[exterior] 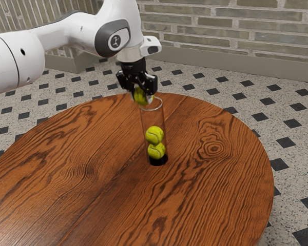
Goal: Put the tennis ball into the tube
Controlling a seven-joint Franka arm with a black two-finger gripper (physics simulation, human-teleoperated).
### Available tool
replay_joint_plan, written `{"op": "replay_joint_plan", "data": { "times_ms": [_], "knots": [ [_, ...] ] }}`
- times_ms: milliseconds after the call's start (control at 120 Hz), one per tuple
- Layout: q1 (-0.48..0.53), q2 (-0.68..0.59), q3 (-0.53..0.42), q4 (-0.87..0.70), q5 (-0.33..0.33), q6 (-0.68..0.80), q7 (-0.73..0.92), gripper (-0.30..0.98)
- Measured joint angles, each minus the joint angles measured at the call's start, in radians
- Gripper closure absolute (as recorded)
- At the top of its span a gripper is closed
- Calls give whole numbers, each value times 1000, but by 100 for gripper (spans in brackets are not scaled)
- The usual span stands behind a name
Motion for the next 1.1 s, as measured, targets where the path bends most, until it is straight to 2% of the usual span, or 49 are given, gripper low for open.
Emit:
{"op": "replay_joint_plan", "data": {
  "times_ms": [242,442,817,975,1042,1100],
  "knots": [
    [0,82,0,95,9,3,2,55],
    [0,104,0,106,10,30,2,54],
    [0,104,0,97,-11,44,12,18],
    [0,100,0,94,-16,44,16,9],
    [14,52,0,47,-27,37,19,6],
    [24,-40,-1,-30,-55,7,21,5]
  ]
}}
